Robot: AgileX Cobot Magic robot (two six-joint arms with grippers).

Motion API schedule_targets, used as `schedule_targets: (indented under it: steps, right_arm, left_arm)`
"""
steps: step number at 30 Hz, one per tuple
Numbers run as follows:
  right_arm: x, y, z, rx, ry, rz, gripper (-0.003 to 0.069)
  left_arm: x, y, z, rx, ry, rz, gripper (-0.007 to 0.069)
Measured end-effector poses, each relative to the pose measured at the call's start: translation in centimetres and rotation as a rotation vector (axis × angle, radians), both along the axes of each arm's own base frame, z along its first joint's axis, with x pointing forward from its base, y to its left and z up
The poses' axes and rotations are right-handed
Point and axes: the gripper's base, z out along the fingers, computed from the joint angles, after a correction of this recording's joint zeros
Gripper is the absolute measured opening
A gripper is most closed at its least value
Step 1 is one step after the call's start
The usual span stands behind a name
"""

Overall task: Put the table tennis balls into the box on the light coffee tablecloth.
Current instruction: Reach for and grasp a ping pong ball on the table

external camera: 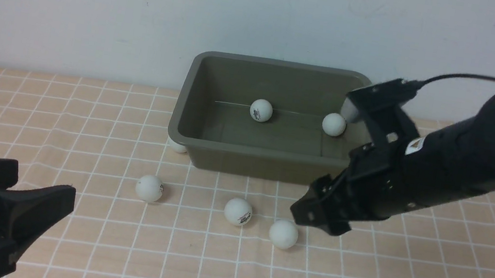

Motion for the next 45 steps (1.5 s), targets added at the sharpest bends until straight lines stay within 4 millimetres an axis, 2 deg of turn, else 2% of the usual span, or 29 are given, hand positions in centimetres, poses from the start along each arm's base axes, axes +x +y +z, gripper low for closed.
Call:
schedule_targets:
  steps: [5, 19, 32, 37, 45]
  right_arm:
    - [0.8, 1.4, -2.1, -0.003, -0.013, -0.016, 0.0463]
    - [3.0, 2.2, -7.6, -0.040, 0.043, -0.106, 0.0463]
    - [3.8, 2.4, -9.9, -0.059, 0.056, -0.131, 0.0463]
    - [3.9, 2.5, -10.2, -0.061, 0.060, -0.131, 0.0454]
    - [4.0, 2.6, -10.2, -0.056, 0.053, -0.138, 0.0359]
  left_arm:
    - [0.0, 0.0, 0.0, 0.000, 0.003, -0.002, 0.0511]
    - [-0.2, -0.1, -0.2, 0.004, 0.028, -0.021, 0.0511]
    - [-0.2, -0.1, -0.2, 0.005, 0.029, -0.022, 0.0511]
    - [-0.2, -0.1, -0.2, 0.005, 0.029, -0.022, 0.0511]
    - [-0.2, -0.1, -0.2, 0.005, 0.029, -0.022, 0.0511]
